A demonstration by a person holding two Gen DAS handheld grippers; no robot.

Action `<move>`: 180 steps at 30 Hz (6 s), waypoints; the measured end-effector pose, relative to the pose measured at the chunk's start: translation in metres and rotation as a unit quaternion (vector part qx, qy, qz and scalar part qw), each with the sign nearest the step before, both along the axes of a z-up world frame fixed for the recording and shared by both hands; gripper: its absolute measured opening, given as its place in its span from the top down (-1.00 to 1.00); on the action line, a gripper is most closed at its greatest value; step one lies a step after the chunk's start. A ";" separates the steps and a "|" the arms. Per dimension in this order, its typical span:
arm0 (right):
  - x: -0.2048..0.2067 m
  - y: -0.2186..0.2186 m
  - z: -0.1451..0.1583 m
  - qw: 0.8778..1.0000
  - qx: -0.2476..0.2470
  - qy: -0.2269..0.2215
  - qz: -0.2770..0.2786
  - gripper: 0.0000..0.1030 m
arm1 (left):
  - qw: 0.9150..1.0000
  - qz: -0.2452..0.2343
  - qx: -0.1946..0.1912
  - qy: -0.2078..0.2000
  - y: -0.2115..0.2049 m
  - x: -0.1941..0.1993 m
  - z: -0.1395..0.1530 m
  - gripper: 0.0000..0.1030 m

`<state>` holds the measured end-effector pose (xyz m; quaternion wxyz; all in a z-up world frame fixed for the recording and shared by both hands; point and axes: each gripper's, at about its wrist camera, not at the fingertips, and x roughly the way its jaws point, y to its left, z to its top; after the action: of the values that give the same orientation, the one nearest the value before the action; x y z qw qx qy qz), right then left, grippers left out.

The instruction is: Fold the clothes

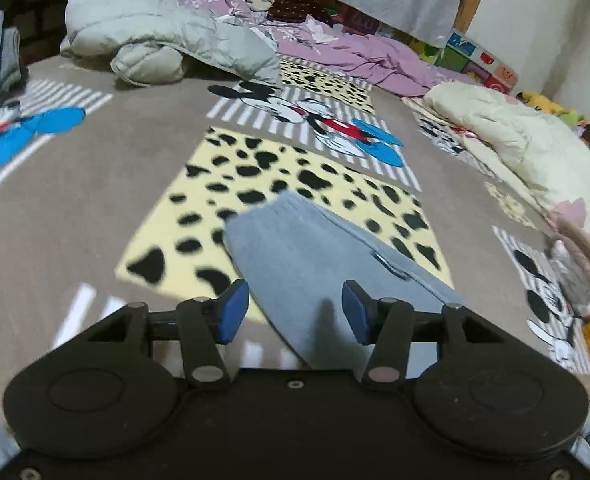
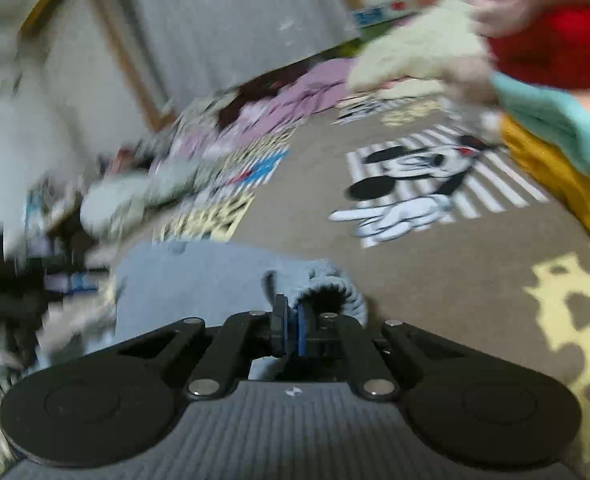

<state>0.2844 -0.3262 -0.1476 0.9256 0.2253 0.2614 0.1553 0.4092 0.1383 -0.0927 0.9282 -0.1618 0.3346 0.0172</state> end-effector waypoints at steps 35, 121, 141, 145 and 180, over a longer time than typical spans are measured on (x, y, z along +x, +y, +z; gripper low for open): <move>0.013 -0.050 -0.043 0.983 0.179 0.006 -0.037 0.87 | 0.998 -0.041 -0.010 -0.049 0.001 0.107 -0.025 0.95; -0.008 0.230 0.036 0.888 -0.333 -0.098 0.300 -0.27 | 0.996 -0.031 -0.007 -0.079 0.114 -0.186 -0.032 0.56; 0.033 0.232 0.043 0.844 -0.356 -0.091 0.390 0.89 | 0.992 -0.017 -0.068 -0.100 0.129 -0.183 -0.032 0.56; 0.062 0.225 0.042 0.870 -0.319 -0.049 0.372 0.89 | 0.997 -0.002 -0.042 -0.063 0.120 -0.168 -0.042 0.56; -0.002 0.261 0.041 0.893 -0.294 -0.057 0.335 0.23 | 0.989 -0.054 0.075 -0.112 0.076 -0.183 -0.022 0.54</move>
<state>0.2827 -0.0649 -0.1069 0.8560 -0.1672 0.3023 0.3846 0.2264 0.2146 -0.1147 0.9688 -0.0745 0.2349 -0.0266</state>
